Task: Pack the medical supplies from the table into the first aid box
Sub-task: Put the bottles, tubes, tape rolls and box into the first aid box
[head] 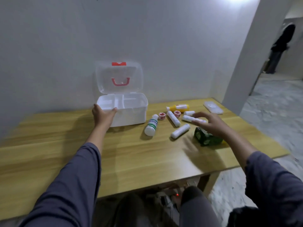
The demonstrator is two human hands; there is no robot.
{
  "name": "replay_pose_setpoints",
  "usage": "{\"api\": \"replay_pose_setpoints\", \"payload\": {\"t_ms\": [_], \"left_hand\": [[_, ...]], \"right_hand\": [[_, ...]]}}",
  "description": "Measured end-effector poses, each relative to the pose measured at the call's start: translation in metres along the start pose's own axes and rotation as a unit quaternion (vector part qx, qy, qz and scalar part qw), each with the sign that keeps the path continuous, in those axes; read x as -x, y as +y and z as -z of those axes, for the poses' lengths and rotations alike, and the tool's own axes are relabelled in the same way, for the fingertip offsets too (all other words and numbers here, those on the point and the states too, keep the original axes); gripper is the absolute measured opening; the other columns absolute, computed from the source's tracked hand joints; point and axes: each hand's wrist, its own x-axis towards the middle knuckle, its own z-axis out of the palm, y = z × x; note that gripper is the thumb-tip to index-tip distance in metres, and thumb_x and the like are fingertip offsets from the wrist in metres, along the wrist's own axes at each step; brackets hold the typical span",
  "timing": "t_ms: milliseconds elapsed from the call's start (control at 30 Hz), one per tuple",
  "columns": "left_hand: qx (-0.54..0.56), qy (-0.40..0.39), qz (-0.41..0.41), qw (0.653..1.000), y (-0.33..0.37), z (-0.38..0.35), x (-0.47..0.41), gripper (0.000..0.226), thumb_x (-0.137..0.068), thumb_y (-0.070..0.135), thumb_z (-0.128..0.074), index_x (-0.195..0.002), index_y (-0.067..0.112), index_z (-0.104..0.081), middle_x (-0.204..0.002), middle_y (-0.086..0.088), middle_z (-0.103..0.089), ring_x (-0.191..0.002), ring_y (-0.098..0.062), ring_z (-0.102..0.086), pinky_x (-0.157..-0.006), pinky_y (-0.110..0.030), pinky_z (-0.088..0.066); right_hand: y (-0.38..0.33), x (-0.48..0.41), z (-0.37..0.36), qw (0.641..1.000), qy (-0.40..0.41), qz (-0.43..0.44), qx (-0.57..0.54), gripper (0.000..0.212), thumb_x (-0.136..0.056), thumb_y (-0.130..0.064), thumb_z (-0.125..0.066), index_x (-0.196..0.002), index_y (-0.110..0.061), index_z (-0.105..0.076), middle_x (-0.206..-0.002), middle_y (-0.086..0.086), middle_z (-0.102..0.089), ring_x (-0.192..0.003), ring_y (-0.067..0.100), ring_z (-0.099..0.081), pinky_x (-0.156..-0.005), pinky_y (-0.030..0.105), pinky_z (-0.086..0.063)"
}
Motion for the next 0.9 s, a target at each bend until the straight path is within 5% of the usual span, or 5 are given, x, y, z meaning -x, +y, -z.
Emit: {"api": "replay_pose_setpoints", "payload": {"t_ms": [100,233,667,900], "left_hand": [[0.005,0.02,-0.002,1.0,0.0,0.014,-0.011,0.099,-0.097,0.033,-0.069,-0.164,0.005,-0.001,-0.173,-0.015,-0.006,-0.159,-0.033,-0.018,-0.127,-0.044,-0.025],[0.003,0.035,-0.017,0.999,-0.001,0.019,-0.011,0.099,-0.097,0.034,-0.068,-0.164,0.005,-0.002,-0.172,-0.015,-0.008,-0.159,-0.034,-0.018,-0.127,-0.045,-0.025],[-0.027,0.05,-0.041,0.998,-0.011,0.025,-0.019,0.093,-0.089,0.034,-0.078,-0.159,0.004,-0.027,-0.164,-0.02,-0.024,-0.153,-0.036,-0.026,-0.124,-0.047,-0.029],[-0.059,-0.008,-0.067,0.996,-0.015,0.039,-0.033,0.101,-0.079,0.041,-0.086,-0.159,0.016,-0.031,-0.162,-0.011,-0.03,-0.152,-0.028,-0.03,-0.124,-0.047,-0.032]], "right_hand": [[0.006,0.002,-0.003,0.995,-0.051,0.022,0.082,0.053,-0.075,-0.05,-0.065,-0.123,-0.03,-0.053,-0.132,-0.004,-0.054,-0.122,0.017,-0.049,-0.101,0.037,-0.04],[0.016,0.006,-0.014,0.978,-0.072,0.039,0.192,0.075,-0.072,-0.051,-0.069,-0.137,-0.034,-0.036,-0.146,-0.003,-0.037,-0.135,0.022,-0.031,-0.114,0.042,-0.022],[-0.07,-0.074,-0.027,0.971,0.079,0.182,0.132,0.078,-0.061,-0.048,-0.078,-0.13,-0.022,-0.05,-0.122,0.005,-0.058,-0.113,0.028,-0.051,-0.092,0.039,-0.043],[-0.168,-0.14,-0.069,0.955,0.014,0.243,0.17,0.081,-0.069,-0.06,-0.066,-0.136,-0.024,-0.039,-0.132,0.005,-0.049,-0.121,0.027,-0.042,-0.099,0.039,-0.034]]}}
